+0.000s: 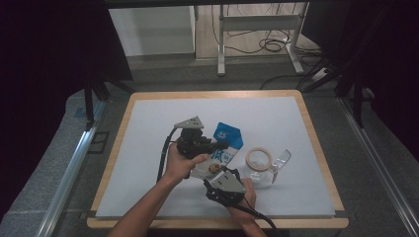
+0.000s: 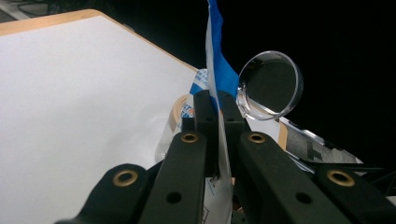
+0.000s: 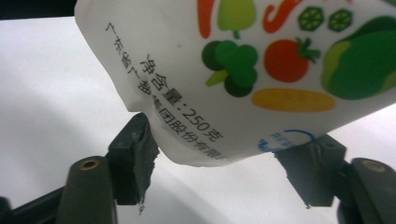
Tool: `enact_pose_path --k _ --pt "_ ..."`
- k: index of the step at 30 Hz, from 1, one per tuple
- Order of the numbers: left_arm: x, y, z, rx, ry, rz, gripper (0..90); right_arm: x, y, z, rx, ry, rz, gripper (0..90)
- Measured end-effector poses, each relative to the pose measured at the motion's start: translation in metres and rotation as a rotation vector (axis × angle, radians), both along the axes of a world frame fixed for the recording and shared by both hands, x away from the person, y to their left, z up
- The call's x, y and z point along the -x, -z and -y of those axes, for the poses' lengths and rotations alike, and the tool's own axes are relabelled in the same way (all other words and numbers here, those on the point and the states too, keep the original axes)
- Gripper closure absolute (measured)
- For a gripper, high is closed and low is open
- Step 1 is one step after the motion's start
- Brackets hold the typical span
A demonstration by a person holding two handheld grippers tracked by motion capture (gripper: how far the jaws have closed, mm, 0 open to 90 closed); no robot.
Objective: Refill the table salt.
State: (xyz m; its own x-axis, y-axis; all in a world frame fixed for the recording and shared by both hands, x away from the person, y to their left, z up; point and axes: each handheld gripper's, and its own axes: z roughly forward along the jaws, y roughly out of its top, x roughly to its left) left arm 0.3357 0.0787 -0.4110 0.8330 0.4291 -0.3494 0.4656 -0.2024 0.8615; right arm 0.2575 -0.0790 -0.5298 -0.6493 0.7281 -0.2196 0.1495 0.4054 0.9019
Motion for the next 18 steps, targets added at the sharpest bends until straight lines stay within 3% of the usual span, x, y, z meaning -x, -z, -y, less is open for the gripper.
enact_pose_path --k 8,18 --pt "-0.006 0.004 0.012 -0.016 0.001 -0.019 90.0 -0.002 -0.001 0.001 -0.053 0.020 -0.083 34.0" --pt "-0.008 0.005 0.028 -0.042 0.028 -0.034 90.0 -0.001 0.001 0.008 -0.101 0.031 -0.118 34.0"
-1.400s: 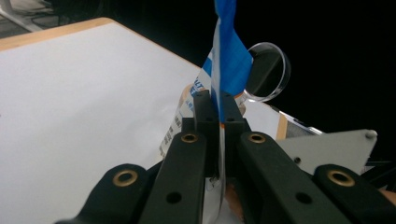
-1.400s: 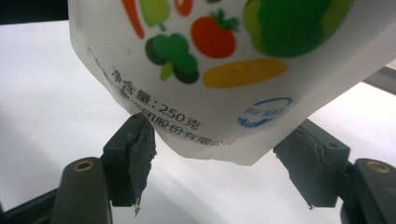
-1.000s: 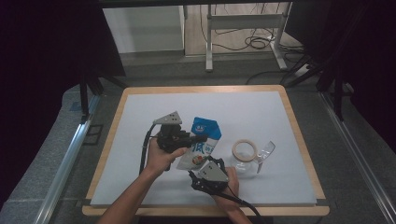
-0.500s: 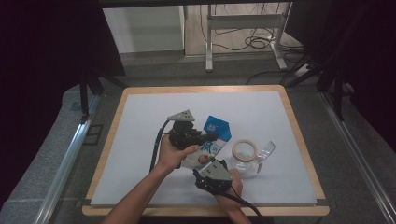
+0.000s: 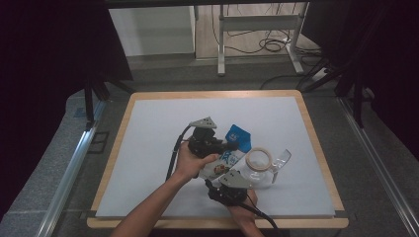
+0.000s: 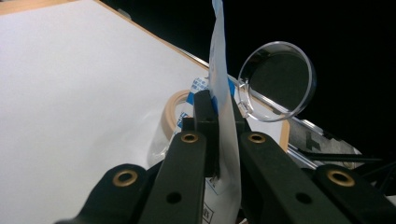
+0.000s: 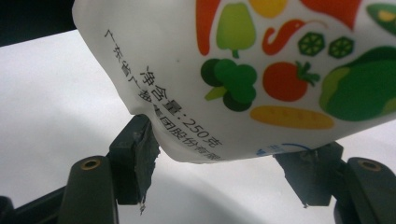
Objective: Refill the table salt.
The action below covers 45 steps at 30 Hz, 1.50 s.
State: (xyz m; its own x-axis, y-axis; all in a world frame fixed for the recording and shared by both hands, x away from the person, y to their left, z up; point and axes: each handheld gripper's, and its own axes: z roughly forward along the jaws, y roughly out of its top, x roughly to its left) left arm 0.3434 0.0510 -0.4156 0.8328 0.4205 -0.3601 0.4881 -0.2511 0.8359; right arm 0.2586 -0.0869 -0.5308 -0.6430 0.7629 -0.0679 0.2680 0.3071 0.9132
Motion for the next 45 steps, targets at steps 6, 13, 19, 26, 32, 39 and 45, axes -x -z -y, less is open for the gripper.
enact_pose_path --k 6,13,19,26,32,39,45 --pt "-0.004 -0.001 0.009 -0.008 0.029 -0.019 90.0 0.001 -0.001 0.006 -0.029 0.018 -0.007 34.0" --pt "-0.007 -0.003 0.018 -0.041 0.054 -0.023 90.0 0.002 0.001 0.009 -0.067 0.029 -0.017 34.0" --pt "-0.011 -0.003 0.021 -0.058 0.068 -0.047 90.0 0.002 0.002 0.011 -0.091 0.034 -0.032 33.9" --pt "-0.010 -0.007 0.027 -0.096 0.067 -0.046 90.0 0.000 0.003 0.010 -0.105 0.038 -0.019 33.9" --pt "-0.012 -0.010 0.030 -0.110 0.071 -0.051 90.0 0.000 0.002 0.011 -0.121 0.032 -0.012 33.9" --pt "-0.015 -0.010 0.033 -0.131 0.086 -0.066 90.0 0.000 0.003 0.011 -0.132 0.035 -0.012 33.9" --pt "-0.018 -0.011 0.035 -0.159 0.093 -0.069 90.0 -0.001 0.003 0.009 -0.137 0.035 -0.013 33.9"
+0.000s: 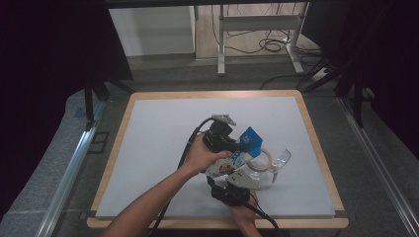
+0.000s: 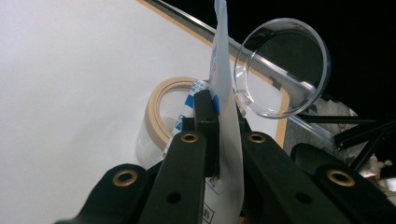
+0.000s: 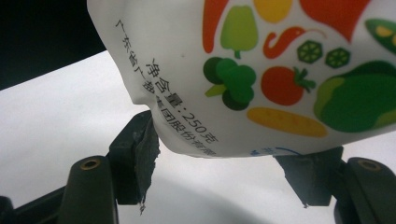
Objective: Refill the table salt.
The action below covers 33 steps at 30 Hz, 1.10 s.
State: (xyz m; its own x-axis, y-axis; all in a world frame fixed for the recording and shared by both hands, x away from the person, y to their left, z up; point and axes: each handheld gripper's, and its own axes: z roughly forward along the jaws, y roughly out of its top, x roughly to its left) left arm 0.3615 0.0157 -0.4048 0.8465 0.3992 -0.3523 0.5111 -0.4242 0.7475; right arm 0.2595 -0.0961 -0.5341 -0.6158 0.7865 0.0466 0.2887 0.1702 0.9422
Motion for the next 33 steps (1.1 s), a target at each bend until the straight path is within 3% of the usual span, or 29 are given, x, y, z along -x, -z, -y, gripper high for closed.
enact_pose_path --k 13,27,33 --pt "-0.006 0.000 0.003 -0.008 -0.003 -0.018 90.0 -0.001 -0.002 -0.003 0.000 -0.001 0.000 34.2" --pt "-0.012 -0.006 0.015 -0.059 0.027 -0.026 90.0 -0.003 -0.005 -0.002 -0.022 0.006 0.008 34.3" --pt "-0.012 -0.009 0.022 -0.109 0.035 -0.016 90.0 -0.003 -0.007 -0.003 -0.031 0.005 0.011 34.4"
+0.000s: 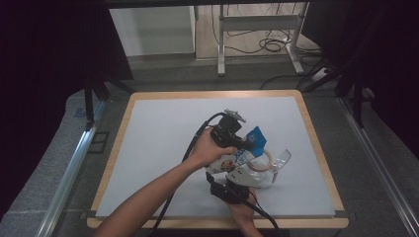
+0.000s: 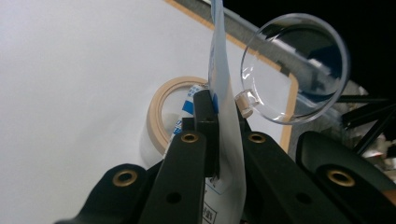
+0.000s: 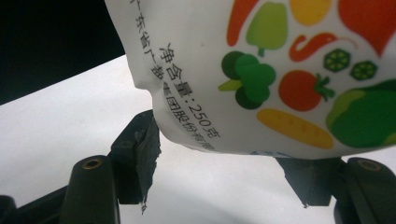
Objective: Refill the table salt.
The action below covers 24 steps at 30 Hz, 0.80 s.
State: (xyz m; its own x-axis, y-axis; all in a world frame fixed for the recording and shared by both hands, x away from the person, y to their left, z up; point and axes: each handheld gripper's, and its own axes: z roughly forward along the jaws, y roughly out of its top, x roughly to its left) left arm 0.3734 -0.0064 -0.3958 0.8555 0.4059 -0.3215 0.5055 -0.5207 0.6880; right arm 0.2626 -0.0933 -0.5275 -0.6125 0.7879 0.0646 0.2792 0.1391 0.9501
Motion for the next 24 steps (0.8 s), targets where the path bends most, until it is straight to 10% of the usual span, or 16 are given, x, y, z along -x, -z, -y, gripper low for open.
enact_pose_path --k 24 --pt "-0.006 -0.005 0.013 -0.103 0.030 -0.008 90.0 -0.001 -0.004 -0.004 -0.022 -0.001 0.004 34.5"
